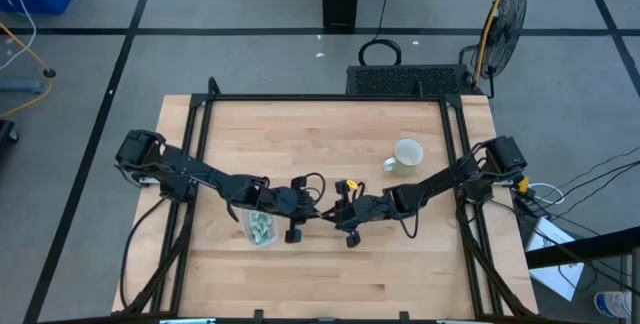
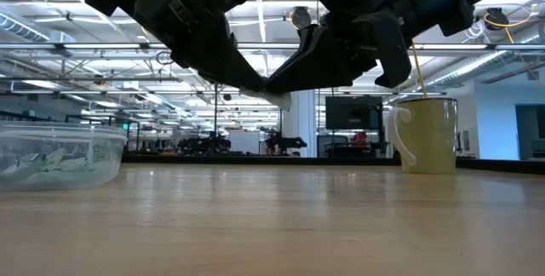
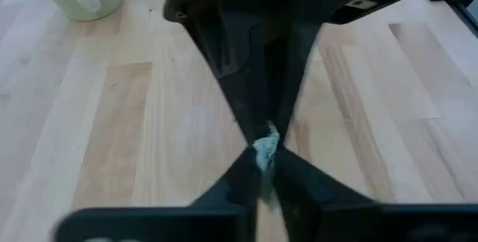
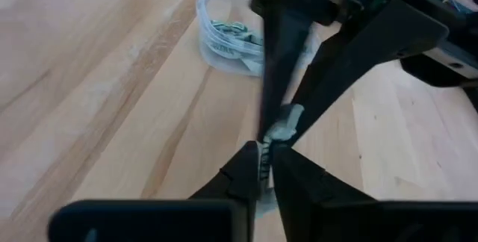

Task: Pick and place Stevia / Truvia into bins
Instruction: Put the green stevia packet into the transparent bin

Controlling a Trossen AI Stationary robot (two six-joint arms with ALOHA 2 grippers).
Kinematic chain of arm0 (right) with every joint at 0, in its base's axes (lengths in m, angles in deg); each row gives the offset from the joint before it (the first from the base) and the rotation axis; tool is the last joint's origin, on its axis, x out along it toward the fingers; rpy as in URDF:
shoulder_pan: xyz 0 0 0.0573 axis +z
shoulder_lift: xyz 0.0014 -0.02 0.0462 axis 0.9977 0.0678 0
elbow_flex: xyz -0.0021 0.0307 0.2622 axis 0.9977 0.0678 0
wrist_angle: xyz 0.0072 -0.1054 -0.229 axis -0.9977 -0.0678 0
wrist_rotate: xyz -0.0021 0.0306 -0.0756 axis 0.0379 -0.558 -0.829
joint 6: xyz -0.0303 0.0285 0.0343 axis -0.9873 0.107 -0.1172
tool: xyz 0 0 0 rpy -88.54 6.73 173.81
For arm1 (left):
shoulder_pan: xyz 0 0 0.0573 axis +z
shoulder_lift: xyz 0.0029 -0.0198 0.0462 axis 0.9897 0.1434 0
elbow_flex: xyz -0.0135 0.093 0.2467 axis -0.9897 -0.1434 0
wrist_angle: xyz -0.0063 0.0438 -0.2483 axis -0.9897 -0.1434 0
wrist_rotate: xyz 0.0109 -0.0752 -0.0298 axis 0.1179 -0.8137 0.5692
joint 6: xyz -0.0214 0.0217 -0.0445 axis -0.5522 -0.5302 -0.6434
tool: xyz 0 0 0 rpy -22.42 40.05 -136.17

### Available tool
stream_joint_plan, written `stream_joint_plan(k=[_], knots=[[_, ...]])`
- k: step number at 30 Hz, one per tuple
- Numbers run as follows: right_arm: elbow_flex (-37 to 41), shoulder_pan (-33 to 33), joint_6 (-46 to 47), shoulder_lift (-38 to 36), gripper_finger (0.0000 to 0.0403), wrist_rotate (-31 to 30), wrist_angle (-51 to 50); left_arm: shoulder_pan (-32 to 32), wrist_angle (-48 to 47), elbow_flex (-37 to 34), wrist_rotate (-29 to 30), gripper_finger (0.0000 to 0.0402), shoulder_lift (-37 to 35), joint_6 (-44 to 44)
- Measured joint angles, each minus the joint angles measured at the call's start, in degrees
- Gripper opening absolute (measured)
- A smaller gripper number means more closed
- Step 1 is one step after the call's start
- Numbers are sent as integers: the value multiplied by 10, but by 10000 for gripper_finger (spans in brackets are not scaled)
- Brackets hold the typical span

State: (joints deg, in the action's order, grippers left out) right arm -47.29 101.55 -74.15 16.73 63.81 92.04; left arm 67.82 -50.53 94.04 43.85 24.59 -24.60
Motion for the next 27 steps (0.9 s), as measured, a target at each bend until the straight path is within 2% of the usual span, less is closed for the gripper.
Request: stream_joint_plan(k=[2,6,12,17,22,27], knots=[[0,0,2,0,50,1,0,3,-2,0,0,15,0,0],[0,3,2,0,86,-9,-2,8,-18,0,7,14,-1,-7],[-1,28,13,-1,129,-80,-16,-3,-170,0,12,9,-46,-57],[-1,47,46,-1,148,-100,-73,-49,-333,0,41,6,-129,-147],[-1,61,79,-1,153,-100,-93,-122,-479,0,59,13,-190,-322],[-1,64,70,-1,153,-100,-90,-189,-522,0,53,15,-185,-437]])
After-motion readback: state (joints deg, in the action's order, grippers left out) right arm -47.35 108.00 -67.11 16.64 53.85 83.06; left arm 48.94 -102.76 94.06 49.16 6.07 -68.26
